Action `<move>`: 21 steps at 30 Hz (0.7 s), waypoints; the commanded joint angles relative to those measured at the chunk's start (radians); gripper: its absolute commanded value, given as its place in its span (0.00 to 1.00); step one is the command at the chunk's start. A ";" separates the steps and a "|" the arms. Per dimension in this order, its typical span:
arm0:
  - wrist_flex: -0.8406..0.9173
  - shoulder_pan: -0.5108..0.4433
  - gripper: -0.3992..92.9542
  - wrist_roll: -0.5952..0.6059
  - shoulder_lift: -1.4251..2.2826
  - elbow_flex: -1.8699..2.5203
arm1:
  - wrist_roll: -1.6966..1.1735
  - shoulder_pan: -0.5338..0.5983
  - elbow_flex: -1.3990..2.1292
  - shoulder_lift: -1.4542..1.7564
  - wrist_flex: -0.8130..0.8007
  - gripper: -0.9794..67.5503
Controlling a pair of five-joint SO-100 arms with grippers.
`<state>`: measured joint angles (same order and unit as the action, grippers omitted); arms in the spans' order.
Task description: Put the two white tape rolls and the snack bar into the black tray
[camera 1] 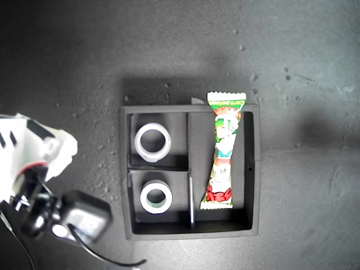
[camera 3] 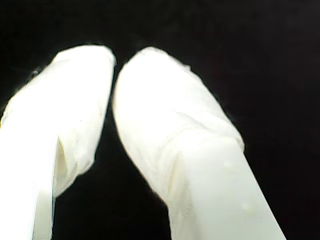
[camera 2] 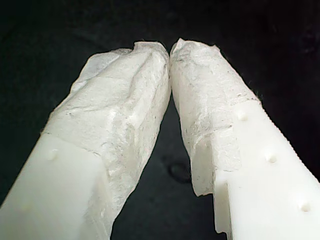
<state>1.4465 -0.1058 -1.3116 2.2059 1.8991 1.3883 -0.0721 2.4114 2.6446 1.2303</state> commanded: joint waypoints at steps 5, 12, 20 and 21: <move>-0.318 -0.011 0.01 -0.061 0.454 0.604 | -0.067 -0.044 0.296 0.184 -0.129 0.01; -0.374 -0.015 0.01 -0.055 0.641 0.834 | -0.061 -0.092 0.497 0.318 -0.181 0.01; -0.299 -0.028 0.01 -0.069 1.034 1.100 | -0.100 -0.141 0.712 0.706 -0.077 0.01; -0.268 -0.029 0.01 -0.074 1.095 1.124 | -0.100 -0.141 0.712 0.706 -0.064 0.01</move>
<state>1.1290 -0.1150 -1.3683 3.1462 2.9683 1.3883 -0.2056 3.1017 3.3119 1.1351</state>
